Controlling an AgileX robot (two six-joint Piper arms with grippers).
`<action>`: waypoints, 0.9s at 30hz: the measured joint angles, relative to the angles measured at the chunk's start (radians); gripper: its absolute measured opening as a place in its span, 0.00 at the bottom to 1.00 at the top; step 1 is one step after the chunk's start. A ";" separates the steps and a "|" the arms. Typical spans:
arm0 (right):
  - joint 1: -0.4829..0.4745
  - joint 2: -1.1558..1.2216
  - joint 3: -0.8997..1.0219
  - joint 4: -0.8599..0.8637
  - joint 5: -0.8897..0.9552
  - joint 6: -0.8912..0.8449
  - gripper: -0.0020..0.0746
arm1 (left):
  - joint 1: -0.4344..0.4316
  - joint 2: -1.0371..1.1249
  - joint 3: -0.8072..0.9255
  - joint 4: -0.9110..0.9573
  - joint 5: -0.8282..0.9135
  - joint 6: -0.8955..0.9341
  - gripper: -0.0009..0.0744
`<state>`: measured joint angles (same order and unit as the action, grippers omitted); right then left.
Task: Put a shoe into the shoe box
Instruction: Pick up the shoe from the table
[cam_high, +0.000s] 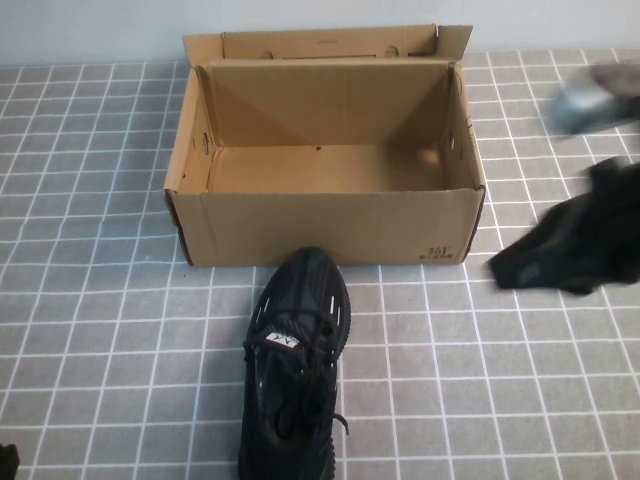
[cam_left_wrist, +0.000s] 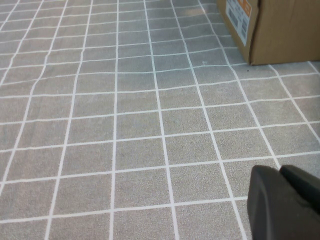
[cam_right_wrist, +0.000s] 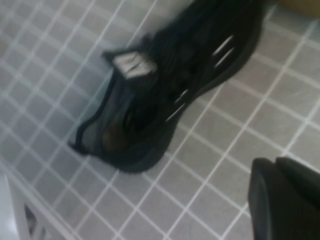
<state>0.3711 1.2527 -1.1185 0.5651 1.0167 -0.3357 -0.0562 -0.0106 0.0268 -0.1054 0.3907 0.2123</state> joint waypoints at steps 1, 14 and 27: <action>0.058 0.030 -0.021 -0.041 -0.001 0.024 0.01 | 0.000 0.000 0.000 0.000 0.000 0.000 0.01; 0.484 0.394 -0.317 -0.229 0.109 -0.071 0.12 | 0.000 0.000 0.000 0.000 0.000 0.000 0.01; 0.498 0.594 -0.532 -0.347 0.051 -0.112 0.55 | 0.000 0.000 0.000 0.000 0.000 0.000 0.01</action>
<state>0.8688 1.8465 -1.6500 0.2185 1.0677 -0.4473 -0.0562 -0.0106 0.0268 -0.1054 0.3907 0.2123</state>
